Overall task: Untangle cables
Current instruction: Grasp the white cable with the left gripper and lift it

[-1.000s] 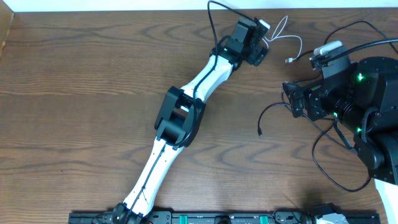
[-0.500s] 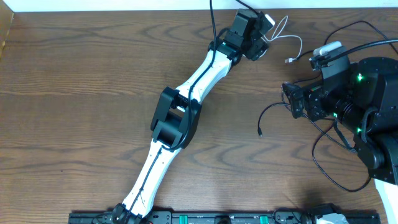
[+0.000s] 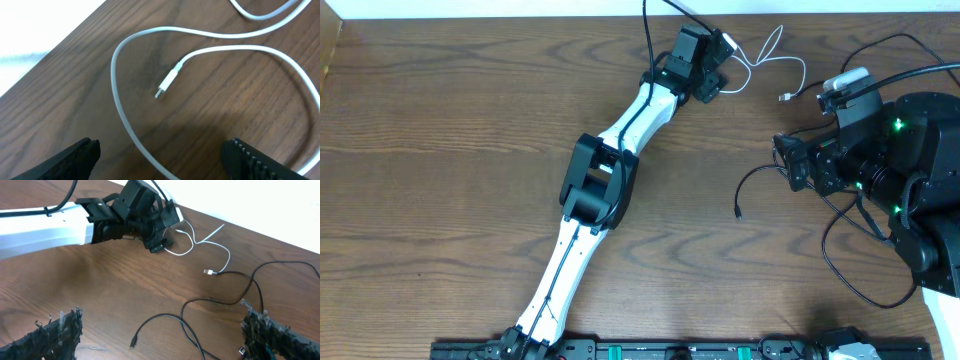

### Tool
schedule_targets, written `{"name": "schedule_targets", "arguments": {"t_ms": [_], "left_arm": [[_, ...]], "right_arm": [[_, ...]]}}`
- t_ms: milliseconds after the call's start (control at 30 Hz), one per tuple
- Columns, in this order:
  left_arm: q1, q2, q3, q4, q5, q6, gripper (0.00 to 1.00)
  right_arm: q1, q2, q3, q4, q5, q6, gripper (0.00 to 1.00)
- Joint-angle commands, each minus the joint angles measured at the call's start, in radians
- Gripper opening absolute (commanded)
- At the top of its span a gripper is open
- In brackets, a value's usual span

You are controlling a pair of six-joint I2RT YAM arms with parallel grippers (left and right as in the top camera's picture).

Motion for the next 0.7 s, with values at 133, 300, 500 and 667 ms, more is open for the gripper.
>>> {"name": "schedule_targets", "arguments": {"t_ms": [133, 300, 500, 667], "left_arm": [[-0.005, 0.014, 0.004, 0.019, -0.008, -0.059, 0.67], [-0.005, 0.014, 0.004, 0.020, -0.009, -0.059, 0.24], [-0.004, 0.014, 0.004, 0.019, -0.009, -0.059, 0.07], [-0.004, 0.014, 0.004, 0.020, -0.009, -0.059, 0.52]], "right_arm": [[0.008, -0.006, 0.014, -0.002, -0.006, -0.014, 0.99], [0.008, -0.006, 0.014, -0.006, -0.007, -0.013, 0.99], [0.008, -0.006, 0.014, -0.011, -0.026, -0.013, 0.99], [0.008, -0.006, 0.014, -0.012, -0.026, -0.014, 0.99]]}}
